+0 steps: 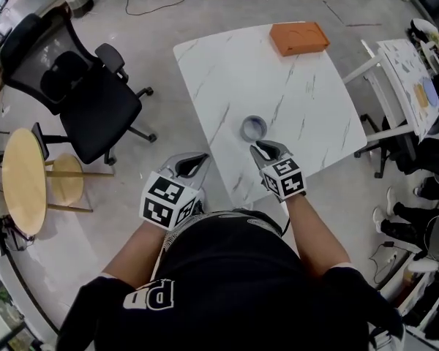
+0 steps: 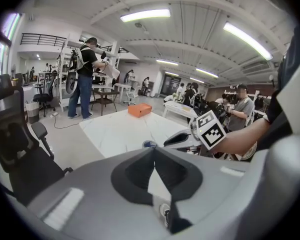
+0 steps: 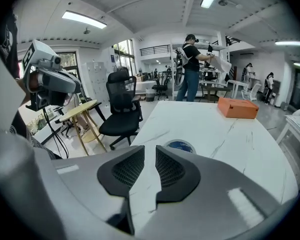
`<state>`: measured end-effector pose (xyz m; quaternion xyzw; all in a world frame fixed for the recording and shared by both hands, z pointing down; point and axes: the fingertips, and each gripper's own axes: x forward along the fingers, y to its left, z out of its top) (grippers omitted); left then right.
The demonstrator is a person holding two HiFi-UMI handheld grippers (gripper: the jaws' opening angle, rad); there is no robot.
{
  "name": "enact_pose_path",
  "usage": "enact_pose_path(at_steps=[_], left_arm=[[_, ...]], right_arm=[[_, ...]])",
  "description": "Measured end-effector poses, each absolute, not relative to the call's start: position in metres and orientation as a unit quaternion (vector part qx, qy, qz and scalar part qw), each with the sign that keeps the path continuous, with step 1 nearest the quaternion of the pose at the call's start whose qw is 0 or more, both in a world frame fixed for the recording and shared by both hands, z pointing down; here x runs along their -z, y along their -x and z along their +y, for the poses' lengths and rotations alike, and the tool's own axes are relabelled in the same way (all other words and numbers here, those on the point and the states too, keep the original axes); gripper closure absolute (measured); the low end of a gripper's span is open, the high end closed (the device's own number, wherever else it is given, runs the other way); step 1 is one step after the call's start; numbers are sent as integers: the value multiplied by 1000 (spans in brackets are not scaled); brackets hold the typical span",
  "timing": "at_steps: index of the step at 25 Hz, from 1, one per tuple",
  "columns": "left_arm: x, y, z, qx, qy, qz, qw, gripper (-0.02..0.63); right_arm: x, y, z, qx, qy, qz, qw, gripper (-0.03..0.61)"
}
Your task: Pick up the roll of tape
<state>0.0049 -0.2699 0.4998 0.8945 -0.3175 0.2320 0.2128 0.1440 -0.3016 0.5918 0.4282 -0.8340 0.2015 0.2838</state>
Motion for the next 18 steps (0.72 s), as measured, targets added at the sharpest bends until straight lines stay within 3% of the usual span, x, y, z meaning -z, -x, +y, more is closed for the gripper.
enact_pose_path(at_steps=[18], left_arm=[[-508,20,-259,-229,-877,-350,235,554]], right_arm=[[-646,-130,-336,-157,-364,-822,409,525]])
